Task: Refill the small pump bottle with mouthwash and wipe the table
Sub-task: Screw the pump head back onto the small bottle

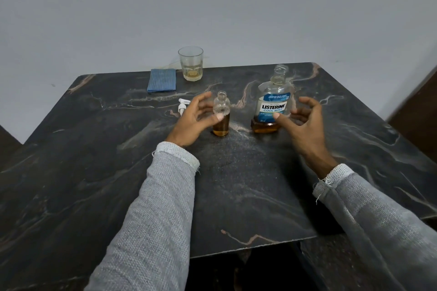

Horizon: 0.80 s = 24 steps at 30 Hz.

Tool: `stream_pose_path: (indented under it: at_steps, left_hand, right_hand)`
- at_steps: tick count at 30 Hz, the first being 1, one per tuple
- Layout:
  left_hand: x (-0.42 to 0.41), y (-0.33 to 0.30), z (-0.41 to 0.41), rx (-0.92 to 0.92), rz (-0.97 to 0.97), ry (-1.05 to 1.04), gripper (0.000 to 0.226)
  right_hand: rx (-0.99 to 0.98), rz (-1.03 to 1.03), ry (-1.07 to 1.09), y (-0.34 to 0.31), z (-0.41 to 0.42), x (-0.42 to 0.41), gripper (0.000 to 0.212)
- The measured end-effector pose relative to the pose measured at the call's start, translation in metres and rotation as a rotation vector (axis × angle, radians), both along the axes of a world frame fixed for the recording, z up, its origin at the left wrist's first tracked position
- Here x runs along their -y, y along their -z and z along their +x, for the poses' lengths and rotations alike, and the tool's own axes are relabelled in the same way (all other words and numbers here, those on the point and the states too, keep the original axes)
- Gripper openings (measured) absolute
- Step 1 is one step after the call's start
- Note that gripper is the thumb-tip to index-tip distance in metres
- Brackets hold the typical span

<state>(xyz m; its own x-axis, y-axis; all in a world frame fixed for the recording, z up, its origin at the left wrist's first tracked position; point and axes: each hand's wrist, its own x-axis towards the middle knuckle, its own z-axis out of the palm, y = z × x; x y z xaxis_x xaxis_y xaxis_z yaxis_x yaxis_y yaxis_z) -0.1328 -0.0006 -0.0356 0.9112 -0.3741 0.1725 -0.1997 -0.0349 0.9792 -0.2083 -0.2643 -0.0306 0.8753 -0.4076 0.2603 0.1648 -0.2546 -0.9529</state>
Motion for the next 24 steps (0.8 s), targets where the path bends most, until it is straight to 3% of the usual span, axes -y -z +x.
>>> stream_pose_path:
  at_steps: [4, 9, 15, 24]
  left_hand:
    - [-0.009, -0.003, 0.0, -0.002, -0.119, -0.159, 0.049]
    - [-0.011, -0.001, 0.006, 0.031, -0.204, -0.468, 0.028]
    - [-0.013, 0.003, 0.014, 0.042, -0.281, -0.621, 0.009]
    - [-0.01, 0.005, 0.014, 0.071, -0.234, -0.644, 0.007]
  right_hand:
    - [0.069, -0.078, 0.075, 0.001, -0.012, -0.019, 0.045]
    - [0.085, -0.264, -0.057, 0.005, -0.02, -0.055, 0.032]
    - [0.085, -0.347, -0.136, 0.01, -0.004, -0.091, 0.042]
    - [0.046, -0.376, -0.066, 0.01, 0.025, -0.104, 0.058]
